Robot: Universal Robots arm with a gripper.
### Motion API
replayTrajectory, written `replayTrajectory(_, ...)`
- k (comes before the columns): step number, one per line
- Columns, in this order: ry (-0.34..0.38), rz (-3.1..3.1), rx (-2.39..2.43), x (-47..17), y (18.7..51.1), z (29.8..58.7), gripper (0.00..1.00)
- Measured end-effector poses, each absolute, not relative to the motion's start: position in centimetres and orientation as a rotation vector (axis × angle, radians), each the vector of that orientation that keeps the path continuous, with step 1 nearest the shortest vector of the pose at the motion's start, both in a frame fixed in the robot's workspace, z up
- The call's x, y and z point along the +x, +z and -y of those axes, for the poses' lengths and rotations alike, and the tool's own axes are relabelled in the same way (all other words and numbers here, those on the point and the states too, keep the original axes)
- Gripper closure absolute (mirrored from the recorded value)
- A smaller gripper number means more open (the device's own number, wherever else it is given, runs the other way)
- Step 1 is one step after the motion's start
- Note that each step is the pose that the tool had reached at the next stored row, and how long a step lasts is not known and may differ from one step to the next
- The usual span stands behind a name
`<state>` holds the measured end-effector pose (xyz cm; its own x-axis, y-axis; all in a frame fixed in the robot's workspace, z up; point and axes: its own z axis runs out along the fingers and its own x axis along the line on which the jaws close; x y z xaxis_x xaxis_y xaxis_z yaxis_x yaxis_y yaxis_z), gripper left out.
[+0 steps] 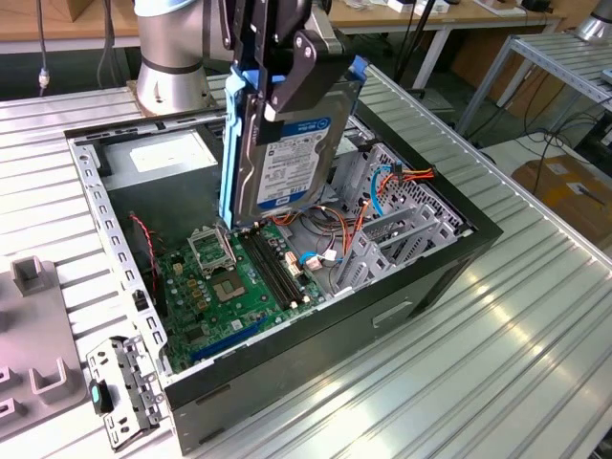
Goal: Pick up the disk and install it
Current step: 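Insert the disk into the insertion slot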
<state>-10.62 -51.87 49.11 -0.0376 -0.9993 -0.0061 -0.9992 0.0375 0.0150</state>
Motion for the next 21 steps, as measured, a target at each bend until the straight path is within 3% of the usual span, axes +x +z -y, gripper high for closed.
replayTrajectory(21,-0.016,2.255,2.172,-5.2,48.8,52.0,0.63)
